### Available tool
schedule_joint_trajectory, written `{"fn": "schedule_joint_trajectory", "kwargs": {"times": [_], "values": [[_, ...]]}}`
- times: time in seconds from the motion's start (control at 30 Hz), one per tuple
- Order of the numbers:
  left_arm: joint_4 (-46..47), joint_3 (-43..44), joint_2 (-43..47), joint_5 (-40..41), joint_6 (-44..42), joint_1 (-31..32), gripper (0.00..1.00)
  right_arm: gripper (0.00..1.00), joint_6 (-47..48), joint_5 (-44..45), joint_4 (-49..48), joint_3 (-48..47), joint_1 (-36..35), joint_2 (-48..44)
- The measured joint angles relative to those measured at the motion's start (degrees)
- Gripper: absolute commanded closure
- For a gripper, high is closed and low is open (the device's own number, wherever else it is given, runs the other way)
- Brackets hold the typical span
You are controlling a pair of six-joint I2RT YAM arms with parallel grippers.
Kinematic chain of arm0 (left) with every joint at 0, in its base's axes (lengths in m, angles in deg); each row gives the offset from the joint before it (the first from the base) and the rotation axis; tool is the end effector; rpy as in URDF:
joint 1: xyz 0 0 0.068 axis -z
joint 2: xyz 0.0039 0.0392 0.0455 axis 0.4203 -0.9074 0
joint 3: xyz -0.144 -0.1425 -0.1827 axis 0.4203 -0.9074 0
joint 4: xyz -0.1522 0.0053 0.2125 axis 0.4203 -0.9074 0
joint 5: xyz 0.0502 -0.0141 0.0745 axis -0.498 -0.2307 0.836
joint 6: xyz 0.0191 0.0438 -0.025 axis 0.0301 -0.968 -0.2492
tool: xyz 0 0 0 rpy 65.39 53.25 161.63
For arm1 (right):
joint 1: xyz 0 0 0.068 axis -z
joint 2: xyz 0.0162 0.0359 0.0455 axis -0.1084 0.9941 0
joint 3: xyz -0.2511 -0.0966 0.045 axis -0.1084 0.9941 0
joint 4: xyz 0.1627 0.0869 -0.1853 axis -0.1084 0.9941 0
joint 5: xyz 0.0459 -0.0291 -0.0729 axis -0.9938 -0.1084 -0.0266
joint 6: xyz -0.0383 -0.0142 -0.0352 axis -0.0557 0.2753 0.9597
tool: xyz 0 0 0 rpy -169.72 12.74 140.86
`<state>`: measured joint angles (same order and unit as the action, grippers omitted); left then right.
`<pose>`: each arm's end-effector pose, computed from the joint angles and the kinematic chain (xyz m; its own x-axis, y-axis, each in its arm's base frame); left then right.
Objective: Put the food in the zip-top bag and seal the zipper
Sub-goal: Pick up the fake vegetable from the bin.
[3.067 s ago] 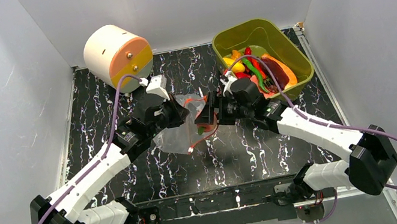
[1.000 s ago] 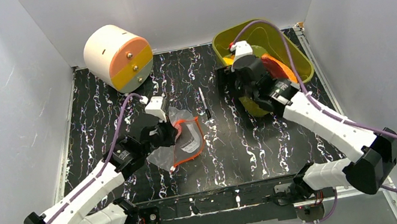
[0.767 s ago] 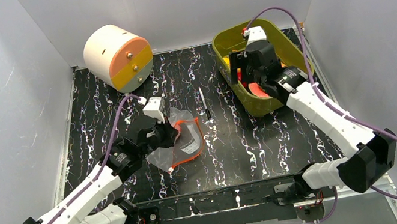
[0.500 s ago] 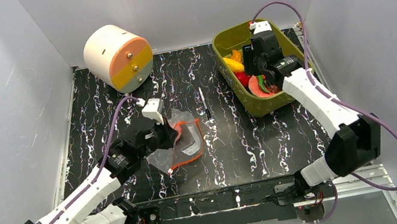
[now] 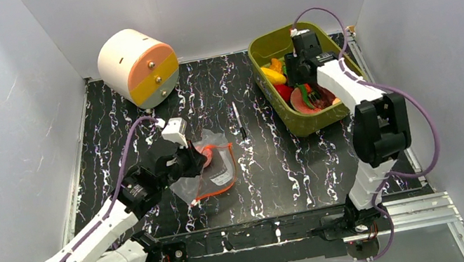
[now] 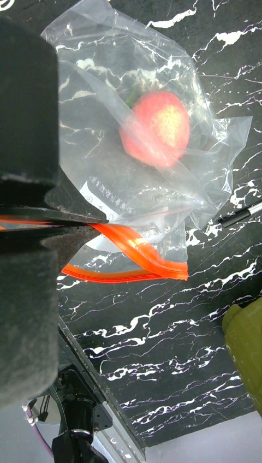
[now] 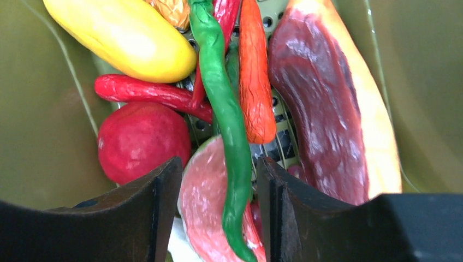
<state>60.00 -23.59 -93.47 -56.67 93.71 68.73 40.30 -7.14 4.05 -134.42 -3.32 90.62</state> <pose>0.1472 -0.1360 0.2950 -0.5544 -0.1398 -0.8204 0.3960 0.8227 -0.4078 0.3871 0.0593 0.2758 -0.7435 -0.0204 -0.6685 0.0170 0.9986 -0.0494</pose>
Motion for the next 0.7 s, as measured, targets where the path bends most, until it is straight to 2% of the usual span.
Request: {"fn": "schedule_joint_trajectory", "kwargs": {"times": [0.2, 0.33, 0.53, 0.7], "values": [[0.0, 0.0, -1.0, -0.1, 0.4, 0.0, 1.0, 0.4, 1.9, -2.7, 0.0, -5.6, 1.2, 7.4], [-0.2, 0.3, -2.6, -0.3, 0.1, 0.0, 1.0, 0.4, 3.3, -4.7, 0.1, -10.4, 2.7, 12.5], [-0.3, 0.6, -2.9, -0.7, 0.2, 0.0, 1.0, 0.4, 4.4, -7.7, 1.0, -12.0, 4.7, 15.6], [-0.2, 0.6, -2.4, -1.0, 0.6, 0.0, 1.0, 0.46, 4.5, -11.0, 1.3, -12.0, 5.6, 16.7]]}}
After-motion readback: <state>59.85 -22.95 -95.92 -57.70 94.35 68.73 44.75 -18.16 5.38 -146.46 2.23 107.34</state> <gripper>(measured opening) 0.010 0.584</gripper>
